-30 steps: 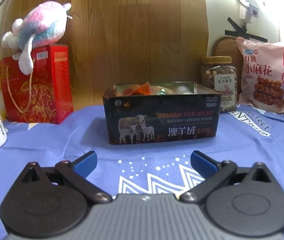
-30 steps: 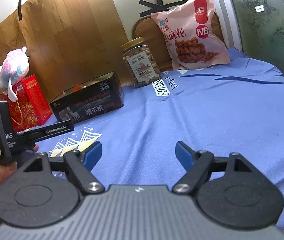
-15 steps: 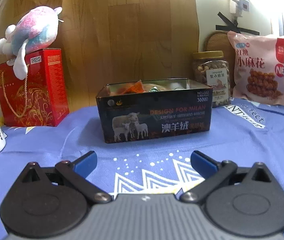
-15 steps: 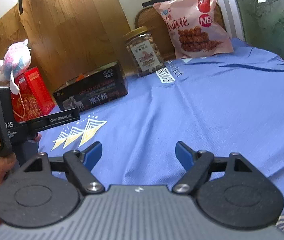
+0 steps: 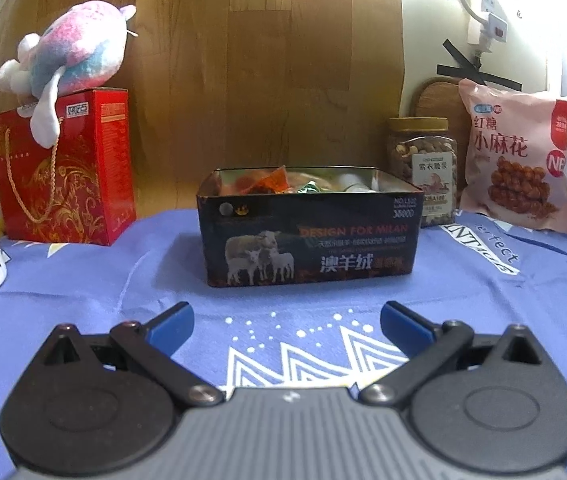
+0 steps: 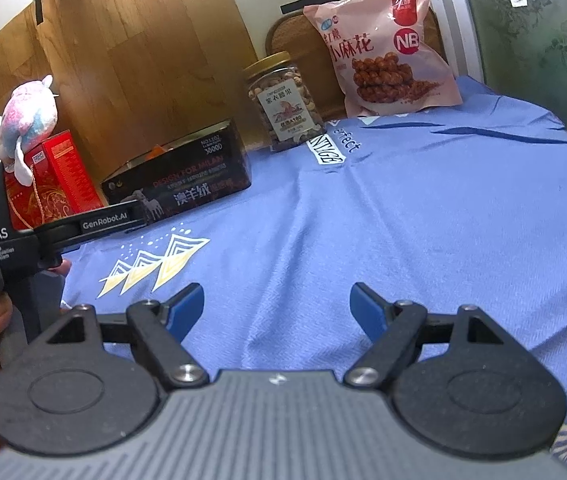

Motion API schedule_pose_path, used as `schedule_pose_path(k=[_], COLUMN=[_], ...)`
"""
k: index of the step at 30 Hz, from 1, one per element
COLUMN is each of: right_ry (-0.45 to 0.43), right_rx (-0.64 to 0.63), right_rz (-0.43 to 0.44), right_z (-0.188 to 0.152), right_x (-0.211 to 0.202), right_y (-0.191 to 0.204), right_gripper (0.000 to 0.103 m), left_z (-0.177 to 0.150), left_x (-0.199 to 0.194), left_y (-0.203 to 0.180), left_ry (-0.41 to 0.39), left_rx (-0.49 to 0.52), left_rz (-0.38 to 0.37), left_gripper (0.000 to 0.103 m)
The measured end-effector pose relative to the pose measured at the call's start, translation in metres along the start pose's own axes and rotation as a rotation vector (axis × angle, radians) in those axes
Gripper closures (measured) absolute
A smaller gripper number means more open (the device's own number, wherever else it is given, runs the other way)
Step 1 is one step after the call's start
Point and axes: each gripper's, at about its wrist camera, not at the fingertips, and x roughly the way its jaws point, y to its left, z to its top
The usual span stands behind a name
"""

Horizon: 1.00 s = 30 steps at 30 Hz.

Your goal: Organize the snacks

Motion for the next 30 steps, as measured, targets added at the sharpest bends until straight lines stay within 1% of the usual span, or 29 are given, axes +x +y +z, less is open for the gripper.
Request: schedule_pose_path(k=[8,12,16,17,20,23,26,28,30], right_ry=[-0.005,-0.006,-0.022,-0.026,-0.03,-0.032,-0.027,-0.024,-0.025], right_rx=[-0.01,-0.022,-0.039,-0.043,-0.031,-0.004,-0.009,-0.018,-0.023], right_rz=[0.004,0.0,-0.003,-0.006,0.0,0.042,0.082,0.1,0.119], right_z=[0.0,0.006,0.017,0.022,0.036,0.047,0.052,0.054,0.056], right_x=[0.001,0.005,0.015,0.02,0.034,0.05,0.068,0.08,0.09], right_y=[0.001,0.0,-0.005,-0.006,-0.01,-0.009,-0.004,-0.001,0.001], right_gripper=[0.021,0.021,0.021,0.021,0.021,0.021,0.021,0.021,0.021], left_z=[0.0,0.0,0.001,0.001,0.005,0.008,0.01,0.011,0.011], left_x=[0.0,-0.002,0.003,0.003,0.004,0.006,0.008,0.008,0.007], left_y=[-0.001,-0.002,-0.002,-0.003,-0.004,-0.001,0.002,0.005,0.007], left_ry=[0.027,0.023,0.067,0.071,0.095,0.149,0.191,0.214,0.22], left_rx=[0.007,0.017,-0.002,-0.006,0.002,0.001,0.006,0.006,0.007], left_rz=[-0.019,-0.02,-0.052,-0.048,0.01,0.019,0.037,0.039,0.06], left_gripper=[0.0,0.0,0.0,0.0,0.0,0.0,0.0,0.0,0.0])
